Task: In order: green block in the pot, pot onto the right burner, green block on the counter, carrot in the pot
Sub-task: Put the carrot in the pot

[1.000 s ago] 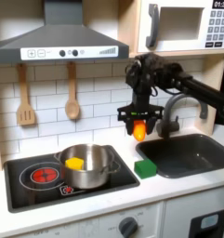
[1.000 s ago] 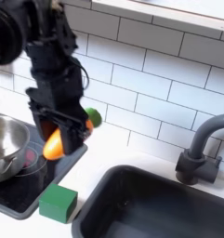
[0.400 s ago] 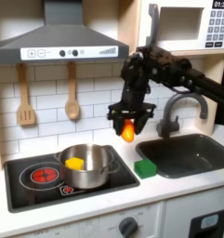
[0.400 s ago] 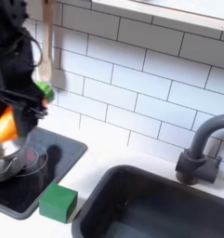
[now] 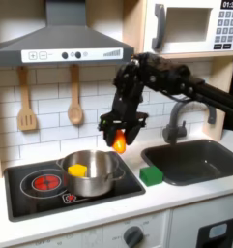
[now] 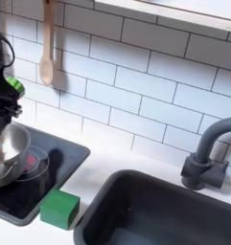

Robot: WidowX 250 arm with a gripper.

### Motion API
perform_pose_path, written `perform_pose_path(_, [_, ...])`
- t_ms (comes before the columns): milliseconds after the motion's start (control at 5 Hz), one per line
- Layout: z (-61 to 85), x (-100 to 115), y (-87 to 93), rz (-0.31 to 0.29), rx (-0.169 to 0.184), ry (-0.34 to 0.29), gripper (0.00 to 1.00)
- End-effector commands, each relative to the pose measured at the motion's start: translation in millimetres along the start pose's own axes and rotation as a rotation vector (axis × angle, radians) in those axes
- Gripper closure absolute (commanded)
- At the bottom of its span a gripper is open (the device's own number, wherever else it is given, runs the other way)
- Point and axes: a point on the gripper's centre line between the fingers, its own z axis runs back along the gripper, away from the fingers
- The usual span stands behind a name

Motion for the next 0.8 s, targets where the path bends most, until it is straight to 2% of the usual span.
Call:
perform_pose_path(0, [-20.0, 23.1, 13.0, 0.041, 0.014, 0.004, 1.0])
perform_pose_path(200, [-28.2, 39.7, 15.9, 0.033, 0.02, 0.007, 1.0])
perform_pose_path(400, [-35.6, 44.3, 20.7, 0.03, 0.01, 0.033, 0.8])
perform_pose_path(600, [-39.1, 47.3, 19.9, 0.021, 0.011, 0.045, 0.0])
